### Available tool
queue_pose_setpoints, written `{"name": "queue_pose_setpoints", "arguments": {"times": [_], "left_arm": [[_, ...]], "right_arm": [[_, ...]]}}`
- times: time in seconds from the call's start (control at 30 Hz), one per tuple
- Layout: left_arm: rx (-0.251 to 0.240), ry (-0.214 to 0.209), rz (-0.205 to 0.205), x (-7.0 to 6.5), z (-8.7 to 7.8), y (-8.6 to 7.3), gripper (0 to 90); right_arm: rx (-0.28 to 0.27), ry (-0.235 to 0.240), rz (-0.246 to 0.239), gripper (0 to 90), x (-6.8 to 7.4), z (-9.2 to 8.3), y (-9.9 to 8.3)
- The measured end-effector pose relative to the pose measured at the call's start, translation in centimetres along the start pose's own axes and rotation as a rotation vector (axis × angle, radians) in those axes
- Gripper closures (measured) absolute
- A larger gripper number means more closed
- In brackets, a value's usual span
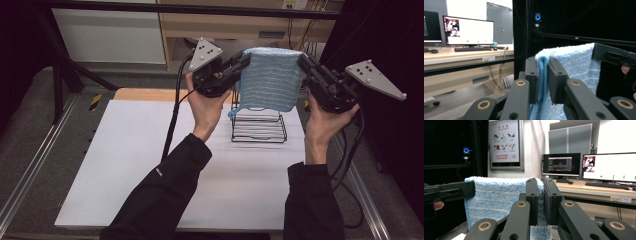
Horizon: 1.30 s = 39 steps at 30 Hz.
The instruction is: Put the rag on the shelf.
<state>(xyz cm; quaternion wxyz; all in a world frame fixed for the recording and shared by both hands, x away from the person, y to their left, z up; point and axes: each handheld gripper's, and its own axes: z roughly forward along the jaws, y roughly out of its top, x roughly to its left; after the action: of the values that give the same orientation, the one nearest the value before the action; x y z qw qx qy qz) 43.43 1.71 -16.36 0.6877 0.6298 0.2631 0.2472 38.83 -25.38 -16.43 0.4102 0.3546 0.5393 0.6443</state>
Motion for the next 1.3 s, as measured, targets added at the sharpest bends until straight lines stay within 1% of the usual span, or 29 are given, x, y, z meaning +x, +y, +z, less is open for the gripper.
{"name": "queue_pose_setpoints", "arguments": {"times": [0.03,0.13,0.2,0.23,0.37,0.47,0.53,0.73,0.87,0.97,1.0,1.03,1.1,1.17,1.23,1.3], "left_arm": [[-0.002,0.001,0.000,-0.1,0.2,0.1,79.2],[-0.005,-0.001,-0.003,-0.1,0.9,0.5,79.2],[-0.009,0.000,0.002,-0.2,1.3,0.8,79.2],[-0.007,0.003,0.011,-0.2,1.5,1.0,79.2],[-0.003,0.005,0.015,-0.1,2.1,1.5,79.2],[-0.006,0.005,0.003,0.1,2.7,1.8,79.1],[0.004,0.010,0.011,0.4,3.1,2.0,79.1],[0.012,0.022,0.014,1.0,4.2,2.6,79.1],[0.021,0.035,0.042,1.5,4.9,3.1,79.1],[0.022,0.042,0.052,1.8,5.4,3.4,79.1],[0.025,0.044,0.061,2.0,5.5,3.4,79.0],[0.026,0.046,0.066,2.2,5.6,3.5,79.1],[0.024,0.055,0.075,2.6,5.9,3.4,79.0],[0.032,0.051,0.070,2.9,6.2,3.2,79.0],[0.039,0.063,0.085,3.3,6.6,3.0,79.0],[0.040,0.061,0.071,3.7,7.1,2.8,79.0]], "right_arm": [[-0.004,-0.006,0.006,83.8,-0.4,0.2,0.2],[-0.008,-0.013,0.011,83.8,-0.7,0.4,0.5],[-0.011,-0.018,0.012,83.8,-1.0,0.6,0.8],[-0.013,-0.019,0.013,83.8,-1.2,0.7,0.9],[-0.011,-0.027,0.013,83.8,-1.7,1.1,1.4],[-0.015,-0.031,0.015,83.8,-2.1,1.6,1.6],[-0.015,-0.033,0.020,83.8,-2.3,1.8,1.7],[-0.017,-0.038,0.027,83.8,-2.9,3.0,1.6],[-0.020,-0.041,0.037,83.7,-3.5,3.9,1.7],[-0.019,-0.042,0.046,83.8,-3.8,4.5,1.7],[-0.020,-0.042,0.048,83.7,-3.9,4.8,1.7],[-0.020,-0.041,0.050,83.7,-4.0,5.1,1.6],[-0.020,-0.041,0.050,83.7,-4.1,5.3,1.6],[-0.015,-0.043,0.047,83.7,-4.2,5.7,1.4],[-0.009,-0.045,0.053,83.7,-4.4,6.1,1.2],[-0.002,-0.050,0.058,83.7,-4.5,6.5,1.0]]}}
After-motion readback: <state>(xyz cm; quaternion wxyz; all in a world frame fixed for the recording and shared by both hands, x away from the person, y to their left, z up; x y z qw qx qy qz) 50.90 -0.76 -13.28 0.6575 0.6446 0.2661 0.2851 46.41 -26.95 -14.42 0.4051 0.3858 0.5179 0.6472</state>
